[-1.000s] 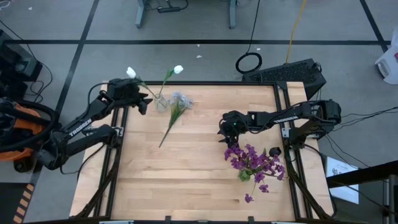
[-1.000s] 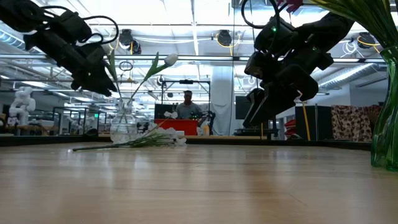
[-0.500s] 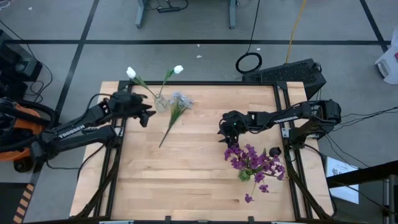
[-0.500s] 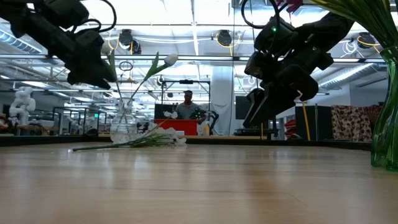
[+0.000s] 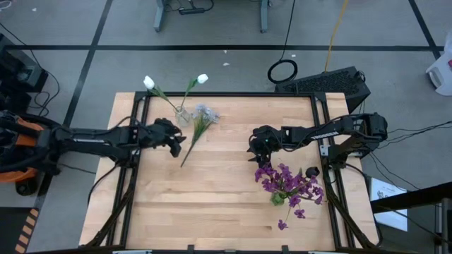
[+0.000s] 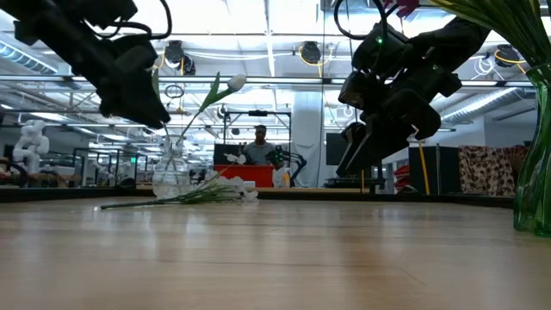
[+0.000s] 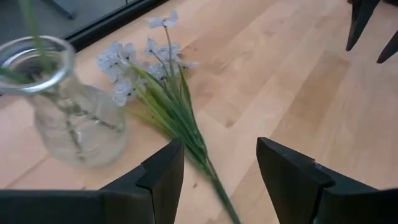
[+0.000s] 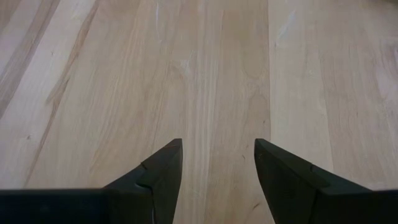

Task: Sort flowers into vase by color
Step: Put the white flower into the transparent vase

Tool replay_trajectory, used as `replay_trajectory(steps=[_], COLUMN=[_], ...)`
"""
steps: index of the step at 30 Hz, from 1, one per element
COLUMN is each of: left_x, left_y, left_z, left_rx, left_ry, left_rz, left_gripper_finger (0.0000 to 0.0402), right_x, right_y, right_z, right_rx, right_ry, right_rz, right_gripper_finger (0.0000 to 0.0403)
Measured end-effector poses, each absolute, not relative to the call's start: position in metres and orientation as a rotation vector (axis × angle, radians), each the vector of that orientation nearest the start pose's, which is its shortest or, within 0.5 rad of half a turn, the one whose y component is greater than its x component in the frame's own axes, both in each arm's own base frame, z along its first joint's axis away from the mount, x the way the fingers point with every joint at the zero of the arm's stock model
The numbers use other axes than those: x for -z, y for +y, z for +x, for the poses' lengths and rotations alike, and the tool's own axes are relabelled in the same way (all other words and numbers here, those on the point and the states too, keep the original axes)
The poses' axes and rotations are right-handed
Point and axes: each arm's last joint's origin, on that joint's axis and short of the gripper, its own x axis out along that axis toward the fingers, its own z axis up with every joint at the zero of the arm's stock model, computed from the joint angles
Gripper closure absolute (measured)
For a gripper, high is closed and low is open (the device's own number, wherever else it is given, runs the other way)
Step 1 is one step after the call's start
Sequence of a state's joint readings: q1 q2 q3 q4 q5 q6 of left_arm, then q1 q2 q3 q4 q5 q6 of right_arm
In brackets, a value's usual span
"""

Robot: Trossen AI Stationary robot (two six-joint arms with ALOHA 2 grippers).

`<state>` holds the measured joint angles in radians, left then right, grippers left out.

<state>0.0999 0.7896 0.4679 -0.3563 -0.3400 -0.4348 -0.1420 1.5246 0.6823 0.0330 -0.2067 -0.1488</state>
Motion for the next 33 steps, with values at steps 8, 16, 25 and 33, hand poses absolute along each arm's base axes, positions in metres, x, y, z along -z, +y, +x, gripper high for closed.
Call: replay_trajectory(steps=[8,16,25,33], left_x=[-0.186,-0.156,-0.133,-0.116], left_y=[0.016,0.017,0.018,0.019], left_z=[0.188,0.209,0.226,0.229], left_rx=[-0.638,-0.737,-0.782,-0.837], left_ry=[0.621,0.677,0.662,0.702], left_rz=[-0.291,-0.312,-0.292,-0.297], left_gripper_finger=[0.0194,0.0194,0.0195,0.0195], right_x=[-0.155,-0.155,-0.155,-0.155], right_y=[-0.034,-0.034,-0.034,-0.034], right_z=[0.28,0.28,0.28,0.28], right_rx=[-0.118,-0.118,-0.118,-0.119], right_ry=[0.79,0.79,0.79,0.79], right_rz=[0.005,0.005,0.004,0.002], right_gripper_finger=[0.0211,0.0211,0.0211,0.0211])
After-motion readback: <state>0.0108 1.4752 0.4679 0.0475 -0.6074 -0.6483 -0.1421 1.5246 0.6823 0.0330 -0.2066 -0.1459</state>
